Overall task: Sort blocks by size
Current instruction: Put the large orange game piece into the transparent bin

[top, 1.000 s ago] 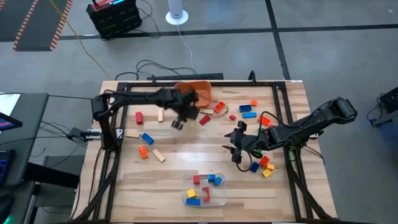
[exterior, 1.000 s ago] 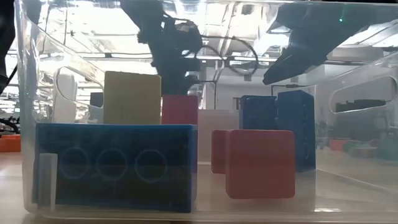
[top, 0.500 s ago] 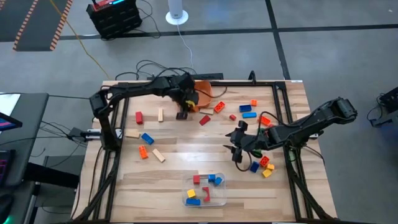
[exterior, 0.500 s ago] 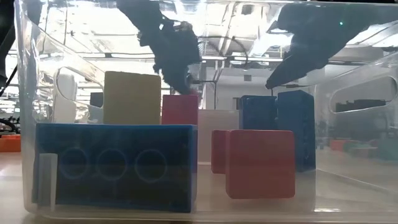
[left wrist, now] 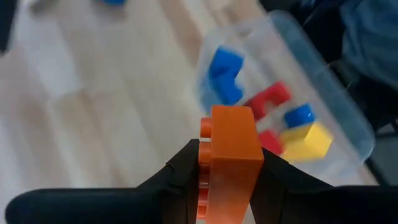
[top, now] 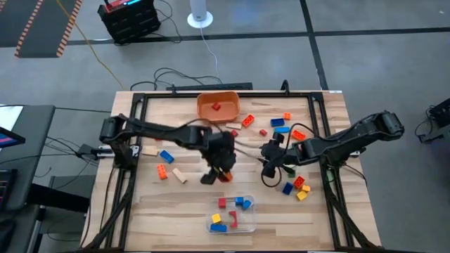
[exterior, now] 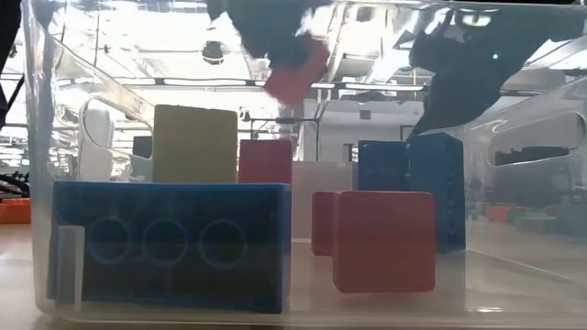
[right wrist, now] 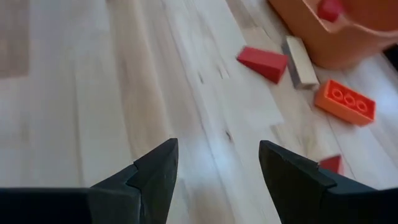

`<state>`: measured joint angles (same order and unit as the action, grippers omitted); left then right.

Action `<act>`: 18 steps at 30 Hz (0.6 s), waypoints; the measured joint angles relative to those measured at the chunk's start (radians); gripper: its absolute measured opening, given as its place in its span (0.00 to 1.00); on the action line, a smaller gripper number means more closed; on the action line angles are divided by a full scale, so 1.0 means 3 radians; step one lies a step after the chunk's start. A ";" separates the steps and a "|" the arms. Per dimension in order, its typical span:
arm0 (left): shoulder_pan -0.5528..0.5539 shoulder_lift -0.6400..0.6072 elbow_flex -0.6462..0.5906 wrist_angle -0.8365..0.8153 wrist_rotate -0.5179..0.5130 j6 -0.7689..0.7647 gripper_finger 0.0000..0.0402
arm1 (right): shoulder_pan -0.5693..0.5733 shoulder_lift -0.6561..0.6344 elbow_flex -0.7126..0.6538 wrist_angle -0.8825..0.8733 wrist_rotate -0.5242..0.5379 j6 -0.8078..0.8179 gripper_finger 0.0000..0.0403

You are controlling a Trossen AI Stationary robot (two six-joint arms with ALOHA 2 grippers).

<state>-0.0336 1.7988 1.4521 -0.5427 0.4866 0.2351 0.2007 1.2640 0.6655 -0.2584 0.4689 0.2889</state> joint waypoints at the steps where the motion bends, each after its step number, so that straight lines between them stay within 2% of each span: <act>1: -0.0080 0.0000 0.0000 0.0113 -0.0019 -0.0096 0.23 | -0.0021 0.0000 0.0000 -0.0029 0.0000 0.0013 0.63; 5: -0.0366 0.0047 0.0000 0.0542 -0.0261 -0.0472 0.23 | -0.0097 0.0000 0.0000 -0.0131 0.0002 0.0032 0.63; 8: -0.0503 0.0103 -0.0001 0.0592 -0.0428 -0.0621 0.24 | -0.0158 0.0000 0.0000 -0.0276 0.0000 0.0081 0.63; 12: -0.0633 0.0249 -0.0005 0.0653 -0.0455 -0.0851 0.27 | -0.0304 -0.0018 0.0000 -0.0551 -0.0021 0.0266 0.63; 18: -0.0695 0.0465 -0.0004 0.0597 -0.0456 -0.0998 0.30 | -0.0580 -0.0004 0.0000 -0.0830 -0.0332 0.0461 0.63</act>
<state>-0.2420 1.9384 1.4509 -0.3635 0.3497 -0.0643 0.0267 1.2629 0.6655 -0.5073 0.3693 0.4271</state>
